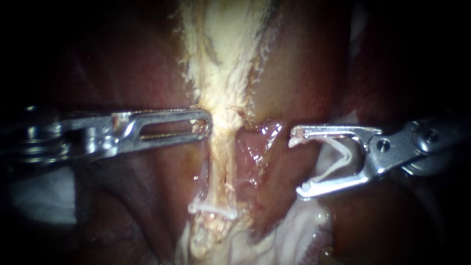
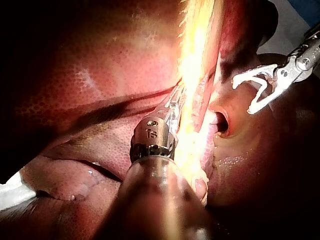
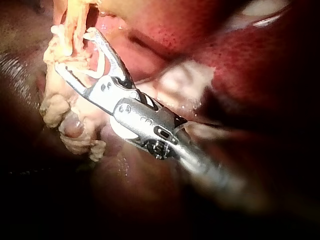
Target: Clipping second clip left tube
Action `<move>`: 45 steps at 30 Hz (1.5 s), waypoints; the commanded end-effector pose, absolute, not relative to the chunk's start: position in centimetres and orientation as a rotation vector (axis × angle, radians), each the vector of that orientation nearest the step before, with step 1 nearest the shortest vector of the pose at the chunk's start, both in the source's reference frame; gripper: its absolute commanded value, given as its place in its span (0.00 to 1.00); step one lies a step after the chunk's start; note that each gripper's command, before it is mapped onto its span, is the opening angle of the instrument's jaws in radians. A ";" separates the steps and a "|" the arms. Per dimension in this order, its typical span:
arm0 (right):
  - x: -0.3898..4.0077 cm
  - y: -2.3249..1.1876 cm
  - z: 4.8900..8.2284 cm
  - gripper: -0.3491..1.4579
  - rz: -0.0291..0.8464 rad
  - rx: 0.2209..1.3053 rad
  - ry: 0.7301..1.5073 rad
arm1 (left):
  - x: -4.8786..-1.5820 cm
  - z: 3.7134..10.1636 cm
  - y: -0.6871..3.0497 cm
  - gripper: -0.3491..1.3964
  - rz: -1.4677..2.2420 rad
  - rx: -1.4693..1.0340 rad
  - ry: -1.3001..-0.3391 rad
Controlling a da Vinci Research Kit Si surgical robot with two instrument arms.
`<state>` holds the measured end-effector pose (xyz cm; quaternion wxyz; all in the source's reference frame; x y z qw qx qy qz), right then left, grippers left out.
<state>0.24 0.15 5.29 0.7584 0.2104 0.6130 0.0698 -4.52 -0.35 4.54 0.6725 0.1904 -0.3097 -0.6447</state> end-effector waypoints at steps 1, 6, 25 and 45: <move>0.24 0.15 5.29 0.52 0.151 0.459 1.336 | -4.52 4.54 -0.35 0.00 -1.452 0.428 -0.697; 0.24 0.14 5.29 0.52 0.154 0.465 1.336 | -4.51 4.50 -0.35 0.00 -1.452 0.430 -0.696; 0.48 0.00 5.33 0.52 0.169 0.515 1.314 | -4.10 3.85 -0.42 0.00 -1.475 0.398 -0.681; 1.48 -0.45 5.71 0.52 0.200 0.620 1.282 | -4.05 3.76 -0.42 0.00 -1.478 0.395 -0.679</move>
